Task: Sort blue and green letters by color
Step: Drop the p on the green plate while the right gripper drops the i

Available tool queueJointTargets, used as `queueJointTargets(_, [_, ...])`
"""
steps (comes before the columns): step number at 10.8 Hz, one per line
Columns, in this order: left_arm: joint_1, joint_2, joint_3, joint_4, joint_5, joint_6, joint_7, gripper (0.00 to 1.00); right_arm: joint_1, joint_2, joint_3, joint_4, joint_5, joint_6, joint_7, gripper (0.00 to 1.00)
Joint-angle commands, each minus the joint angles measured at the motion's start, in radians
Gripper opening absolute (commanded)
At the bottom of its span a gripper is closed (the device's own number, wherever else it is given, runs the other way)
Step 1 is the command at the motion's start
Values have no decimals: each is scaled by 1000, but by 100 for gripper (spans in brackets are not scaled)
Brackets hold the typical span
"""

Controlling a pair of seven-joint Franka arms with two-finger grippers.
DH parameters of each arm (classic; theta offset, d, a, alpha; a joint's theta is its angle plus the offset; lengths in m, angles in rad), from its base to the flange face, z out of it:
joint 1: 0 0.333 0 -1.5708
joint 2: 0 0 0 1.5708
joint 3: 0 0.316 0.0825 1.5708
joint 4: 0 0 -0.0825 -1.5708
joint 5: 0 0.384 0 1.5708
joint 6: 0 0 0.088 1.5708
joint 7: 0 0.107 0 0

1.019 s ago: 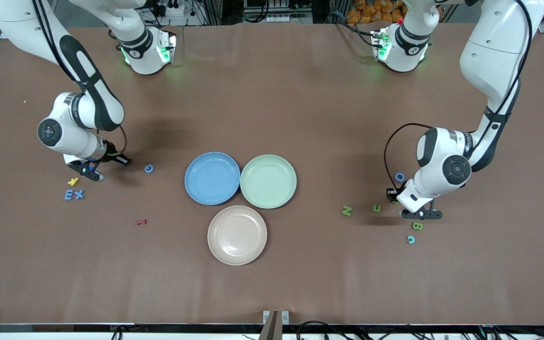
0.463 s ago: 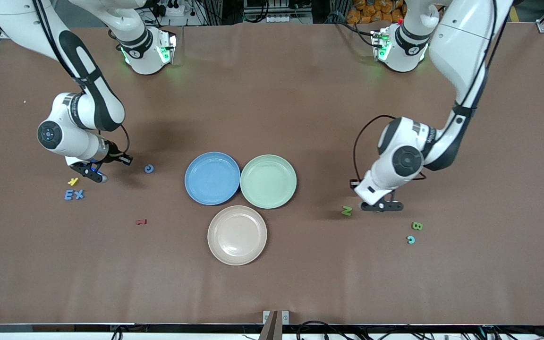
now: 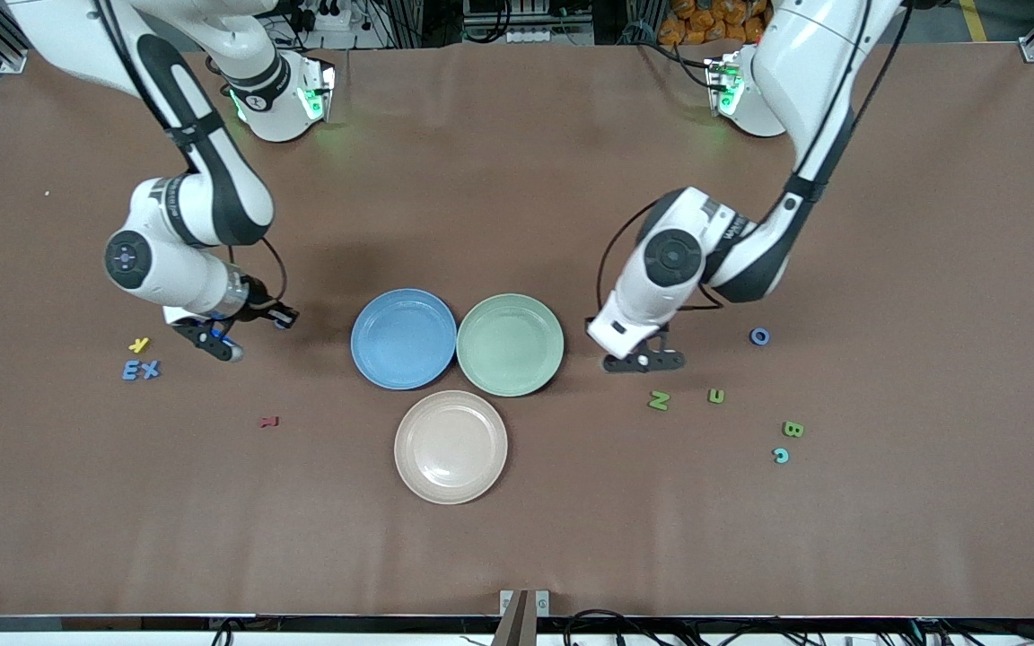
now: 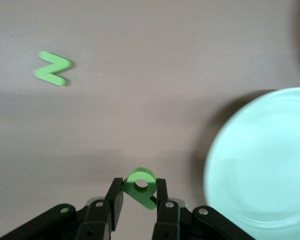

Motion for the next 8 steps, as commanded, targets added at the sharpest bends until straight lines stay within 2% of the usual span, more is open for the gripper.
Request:
queueJointTargets(1, [-65,82,3,137,-38,-21,-100,0,142,73,1,110,24,-12,269,0])
queueJointTargets(3, [-111,142,5,213,-98,-16,-134,0,228,148,1,207,24,-11,432,0])
queueJointTargets(5, [-122,179,5,234,-103,33,-145,0,278,216,1,275,24,-6,524,0])
queueJointTargets(7, [-132,213,3,247,-107,84,-204,0,285,227,0,286,21,-14,537,100])
queueJointTargets(8, [-137,220,3,254,-107,84,-218,40,285,227,0,286,19,-14,535,100])
